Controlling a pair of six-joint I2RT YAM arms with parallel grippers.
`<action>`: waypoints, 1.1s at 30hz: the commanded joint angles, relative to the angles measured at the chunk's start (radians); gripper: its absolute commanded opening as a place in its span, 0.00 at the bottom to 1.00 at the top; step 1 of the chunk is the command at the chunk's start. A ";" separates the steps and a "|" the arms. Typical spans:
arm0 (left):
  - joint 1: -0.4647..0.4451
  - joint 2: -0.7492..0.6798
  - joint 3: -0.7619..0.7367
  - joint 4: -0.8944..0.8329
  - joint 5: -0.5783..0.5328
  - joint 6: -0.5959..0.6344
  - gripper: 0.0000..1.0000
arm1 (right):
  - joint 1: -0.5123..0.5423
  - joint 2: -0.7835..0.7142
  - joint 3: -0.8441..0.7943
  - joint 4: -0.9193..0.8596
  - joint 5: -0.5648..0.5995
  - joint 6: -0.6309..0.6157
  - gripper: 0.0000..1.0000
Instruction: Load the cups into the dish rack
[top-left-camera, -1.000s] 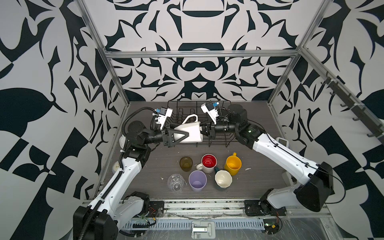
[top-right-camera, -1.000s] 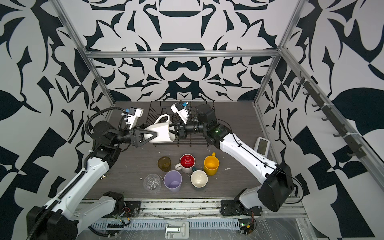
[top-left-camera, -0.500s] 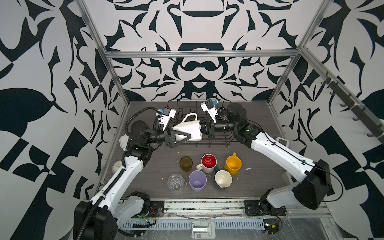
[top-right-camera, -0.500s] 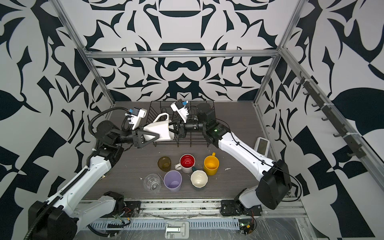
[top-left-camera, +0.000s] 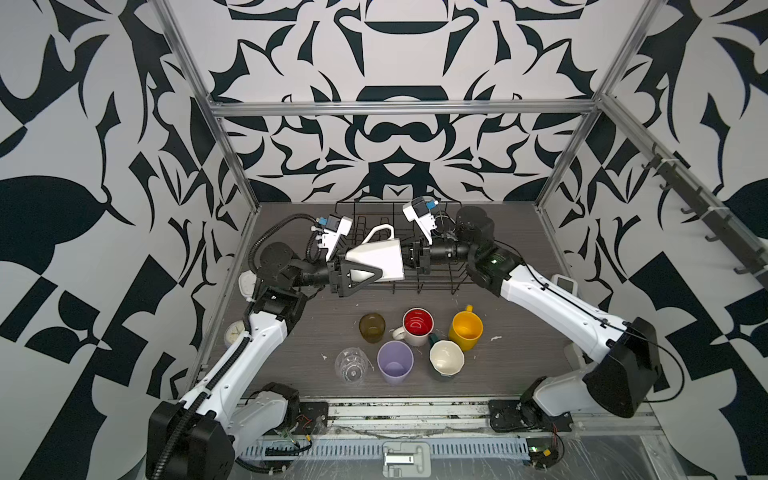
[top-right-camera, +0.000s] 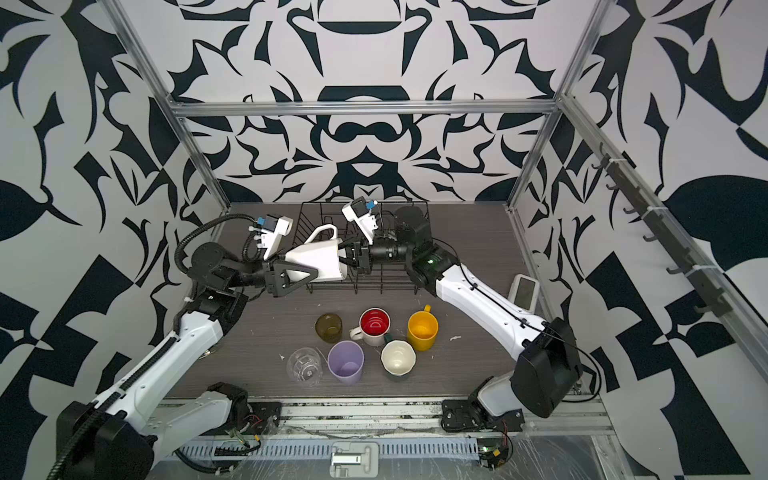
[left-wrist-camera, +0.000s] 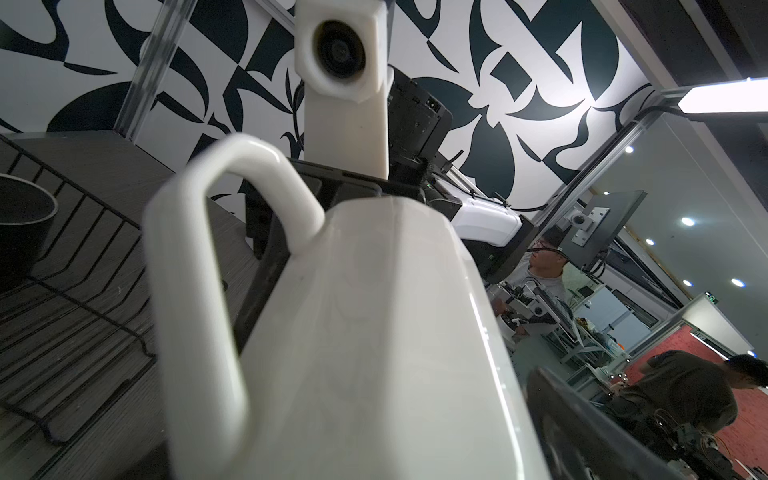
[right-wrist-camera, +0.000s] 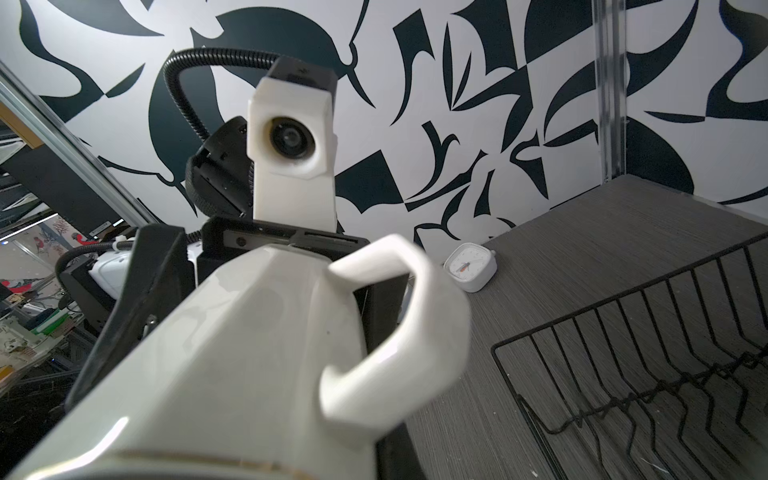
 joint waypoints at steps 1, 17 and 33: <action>-0.011 0.003 0.016 0.050 0.006 -0.007 1.00 | 0.007 -0.015 0.013 0.160 -0.032 0.055 0.00; -0.009 0.012 0.017 -0.015 -0.049 0.096 1.00 | 0.007 -0.017 -0.005 0.214 -0.050 0.150 0.00; -0.005 -0.048 0.031 -0.169 -0.119 0.239 0.99 | 0.006 -0.037 -0.025 0.205 -0.049 0.145 0.00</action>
